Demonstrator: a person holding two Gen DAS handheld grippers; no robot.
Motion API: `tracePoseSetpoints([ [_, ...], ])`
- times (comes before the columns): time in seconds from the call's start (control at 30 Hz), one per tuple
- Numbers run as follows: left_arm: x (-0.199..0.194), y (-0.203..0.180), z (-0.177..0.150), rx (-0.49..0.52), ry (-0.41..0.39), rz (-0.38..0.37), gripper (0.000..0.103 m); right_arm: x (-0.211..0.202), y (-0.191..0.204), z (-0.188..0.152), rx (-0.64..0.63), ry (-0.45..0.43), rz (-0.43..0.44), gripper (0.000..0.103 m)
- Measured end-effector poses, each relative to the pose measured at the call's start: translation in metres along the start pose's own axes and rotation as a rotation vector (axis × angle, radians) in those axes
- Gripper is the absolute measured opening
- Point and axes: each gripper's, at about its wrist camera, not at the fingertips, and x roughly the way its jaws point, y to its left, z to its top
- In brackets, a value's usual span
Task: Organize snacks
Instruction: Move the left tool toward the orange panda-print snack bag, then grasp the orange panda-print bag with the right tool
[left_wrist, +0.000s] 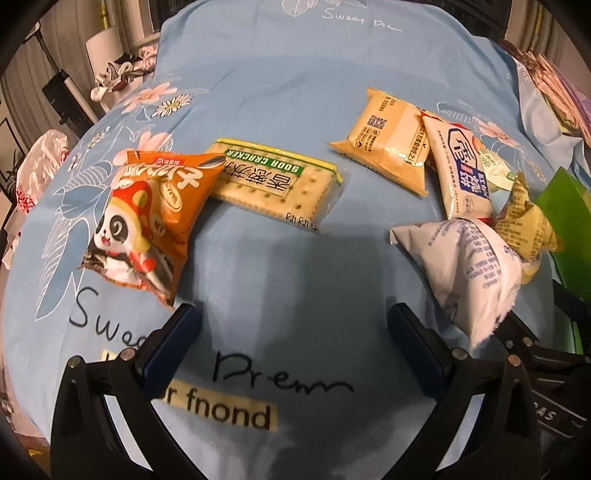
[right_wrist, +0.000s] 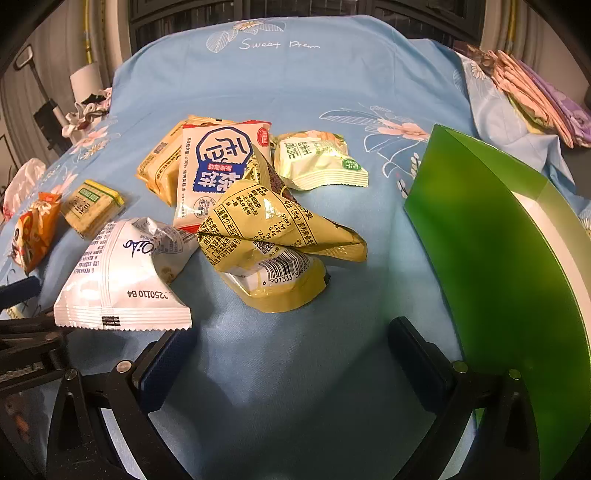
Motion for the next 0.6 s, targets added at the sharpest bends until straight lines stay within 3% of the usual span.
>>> tracePoseSetpoints([
  [0.17, -0.022, 0.006, 0.005, -0.029, -0.047, -0.025, 0.103, -0.001, -0.001, -0.002, 0.001, -0.005, 0.000, 0.103],
  [0.43, -0.052, 0.018, 0.013, 0.006, -0.114, -0.033, 0.103, -0.002, 0.008, 0.002, 0.023, 0.025, -0.013, 0.102],
  [0.6, -0.069, 0.065, 0.031, -0.105, -0.171, -0.085, 0.102, -0.025, 0.010, 0.006, 0.058, 0.038, 0.113, 0.102],
])
